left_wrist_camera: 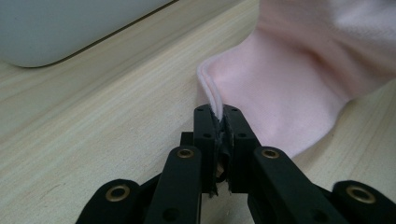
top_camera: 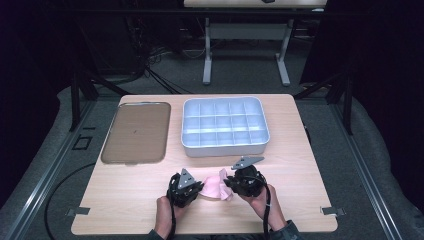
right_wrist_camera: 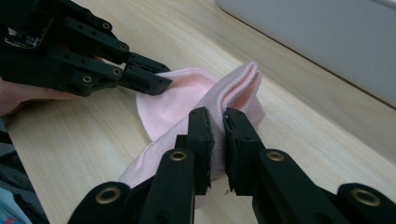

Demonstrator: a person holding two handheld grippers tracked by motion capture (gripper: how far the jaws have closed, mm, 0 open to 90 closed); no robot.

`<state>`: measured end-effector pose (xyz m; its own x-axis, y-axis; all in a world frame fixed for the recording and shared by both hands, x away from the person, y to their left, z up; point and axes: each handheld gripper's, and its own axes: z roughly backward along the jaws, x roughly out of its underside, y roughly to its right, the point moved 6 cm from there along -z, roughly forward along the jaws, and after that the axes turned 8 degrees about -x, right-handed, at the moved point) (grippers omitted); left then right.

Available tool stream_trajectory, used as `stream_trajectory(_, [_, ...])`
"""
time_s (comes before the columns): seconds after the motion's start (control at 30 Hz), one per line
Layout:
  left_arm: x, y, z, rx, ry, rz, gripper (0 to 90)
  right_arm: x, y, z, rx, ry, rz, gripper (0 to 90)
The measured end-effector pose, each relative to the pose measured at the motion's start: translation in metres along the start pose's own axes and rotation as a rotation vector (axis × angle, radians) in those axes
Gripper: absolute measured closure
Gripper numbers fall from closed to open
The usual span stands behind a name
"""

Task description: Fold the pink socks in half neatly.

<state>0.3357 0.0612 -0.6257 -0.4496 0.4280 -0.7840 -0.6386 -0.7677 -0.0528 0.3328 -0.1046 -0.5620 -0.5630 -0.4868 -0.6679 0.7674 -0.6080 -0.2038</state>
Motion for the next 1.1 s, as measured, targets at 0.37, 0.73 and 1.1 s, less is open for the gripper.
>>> stream_trajectory(0.37, [0.000, -0.001, 0.000, 0.007, -0.002, 0.005, 85.3, -0.013, -0.011, -0.027, -0.028, -0.029, 0.039, 81.8])
stream_trajectory(0.73, [0.000, -0.001, 0.000, 0.009, -0.001, 0.001, 85.1, -0.019, -0.017, -0.048, -0.047, -0.037, 0.055, 81.7])
stream_trajectory(1.1, [0.000, -0.001, 0.000, 0.007, -0.003, -0.003, 85.0, -0.018, -0.018, -0.058, -0.038, -0.050, 0.062, 81.1])
